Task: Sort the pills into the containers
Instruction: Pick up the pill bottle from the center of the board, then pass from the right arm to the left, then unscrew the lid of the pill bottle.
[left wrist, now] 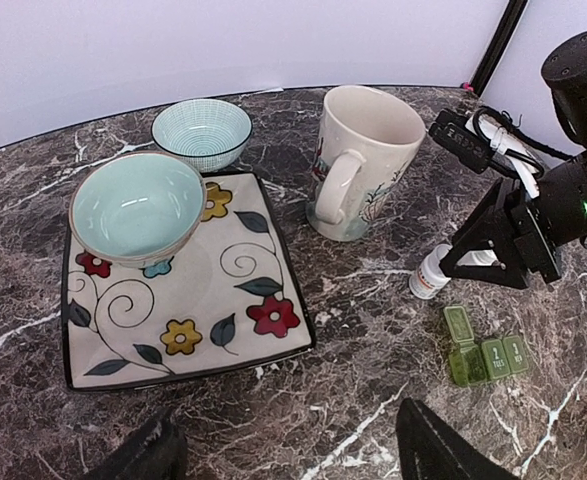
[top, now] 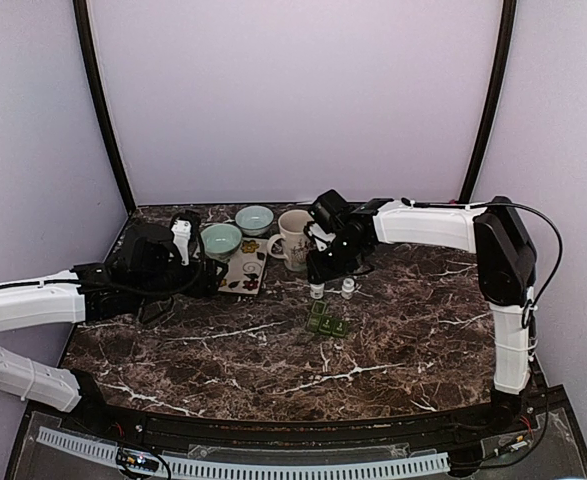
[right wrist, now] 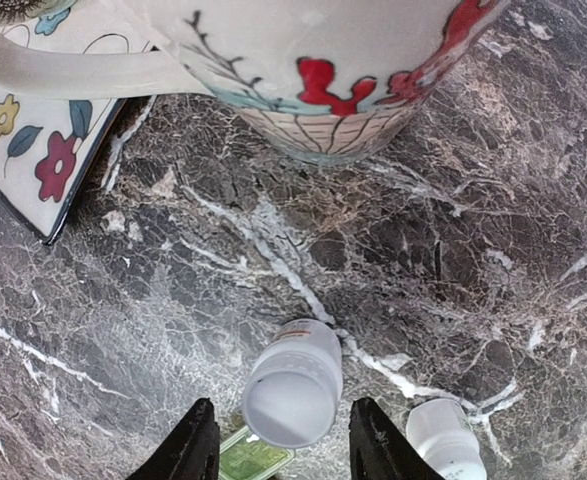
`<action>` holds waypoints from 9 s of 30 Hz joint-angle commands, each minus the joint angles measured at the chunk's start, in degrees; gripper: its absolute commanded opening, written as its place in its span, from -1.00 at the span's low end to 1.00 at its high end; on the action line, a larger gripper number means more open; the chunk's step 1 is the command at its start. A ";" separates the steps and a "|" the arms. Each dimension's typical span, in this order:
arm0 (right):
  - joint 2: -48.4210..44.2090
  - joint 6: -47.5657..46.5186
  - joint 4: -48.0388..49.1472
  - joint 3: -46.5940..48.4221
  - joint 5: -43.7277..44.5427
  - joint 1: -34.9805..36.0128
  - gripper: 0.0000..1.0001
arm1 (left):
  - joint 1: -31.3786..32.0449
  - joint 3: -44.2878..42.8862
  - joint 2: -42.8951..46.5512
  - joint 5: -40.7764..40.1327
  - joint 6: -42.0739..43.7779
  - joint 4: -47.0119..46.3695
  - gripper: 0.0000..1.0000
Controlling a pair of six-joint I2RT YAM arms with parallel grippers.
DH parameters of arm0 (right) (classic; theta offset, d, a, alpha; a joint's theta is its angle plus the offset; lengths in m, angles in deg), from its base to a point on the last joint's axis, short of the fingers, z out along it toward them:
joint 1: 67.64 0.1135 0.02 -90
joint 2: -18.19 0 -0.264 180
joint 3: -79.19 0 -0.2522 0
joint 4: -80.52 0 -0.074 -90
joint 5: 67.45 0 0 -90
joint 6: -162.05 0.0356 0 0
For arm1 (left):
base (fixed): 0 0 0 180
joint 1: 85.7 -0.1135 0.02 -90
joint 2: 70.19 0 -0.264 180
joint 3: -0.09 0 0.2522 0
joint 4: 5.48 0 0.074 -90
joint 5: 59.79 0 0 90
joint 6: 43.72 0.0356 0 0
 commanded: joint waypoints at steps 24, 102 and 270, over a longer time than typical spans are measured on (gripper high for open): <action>4.06 -0.34 1.86 2.94 0.14 -0.33 -0.24 | -0.36 -2.27 -1.74 -1.02 1.45 -0.03 0.50; -27.85 12.07 34.94 -14.37 -39.42 -3.88 -1.00 | -13.99 -12.38 -25.77 66.57 -45.79 -61.80 0.47; -24.44 28.06 36.14 -16.97 -51.58 -8.67 -0.07 | -14.92 -19.99 -30.96 78.99 -27.66 -47.28 -1.00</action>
